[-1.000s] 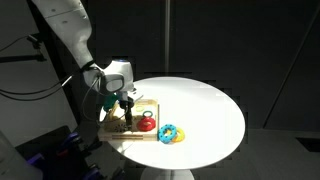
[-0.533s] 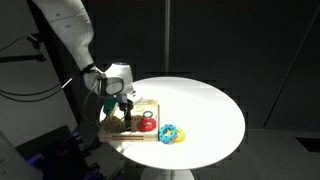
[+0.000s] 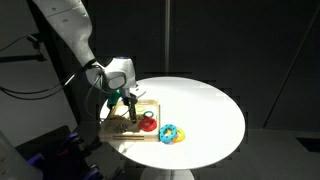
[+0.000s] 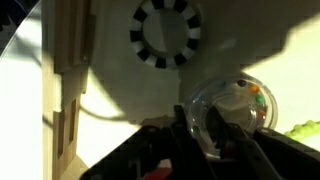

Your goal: Put the clear ring on the table.

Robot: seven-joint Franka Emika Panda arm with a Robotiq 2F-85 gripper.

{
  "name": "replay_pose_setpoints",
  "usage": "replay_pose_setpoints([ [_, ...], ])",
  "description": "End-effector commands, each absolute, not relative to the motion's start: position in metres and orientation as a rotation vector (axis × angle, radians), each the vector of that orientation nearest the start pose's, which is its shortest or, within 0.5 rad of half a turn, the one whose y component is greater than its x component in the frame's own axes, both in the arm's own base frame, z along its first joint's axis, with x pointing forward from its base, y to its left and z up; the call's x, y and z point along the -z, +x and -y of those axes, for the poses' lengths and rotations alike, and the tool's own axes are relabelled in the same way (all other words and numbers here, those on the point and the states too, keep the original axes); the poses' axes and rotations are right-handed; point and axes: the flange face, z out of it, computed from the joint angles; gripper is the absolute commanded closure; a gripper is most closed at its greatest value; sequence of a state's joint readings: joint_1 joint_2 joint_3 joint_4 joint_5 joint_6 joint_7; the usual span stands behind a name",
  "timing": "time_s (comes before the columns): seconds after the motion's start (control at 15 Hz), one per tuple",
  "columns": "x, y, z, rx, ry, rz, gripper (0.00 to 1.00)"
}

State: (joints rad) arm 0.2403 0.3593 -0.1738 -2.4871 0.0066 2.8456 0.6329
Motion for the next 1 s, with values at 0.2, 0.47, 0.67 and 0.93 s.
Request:
replay_pose_setpoints([
  [0.2,-0.198,0.494,0.011,0.186,-3.014,-1.029,0.91],
  [0.47,-0.202,0.513,0.047,0.257,-2.996,-1.166,0.91],
  [0.67,-0.201,0.528,0.074,0.292,-2.984,-1.285,0.91],
  [0.93,-0.193,0.545,0.098,0.321,-2.971,-1.423,0.91],
])
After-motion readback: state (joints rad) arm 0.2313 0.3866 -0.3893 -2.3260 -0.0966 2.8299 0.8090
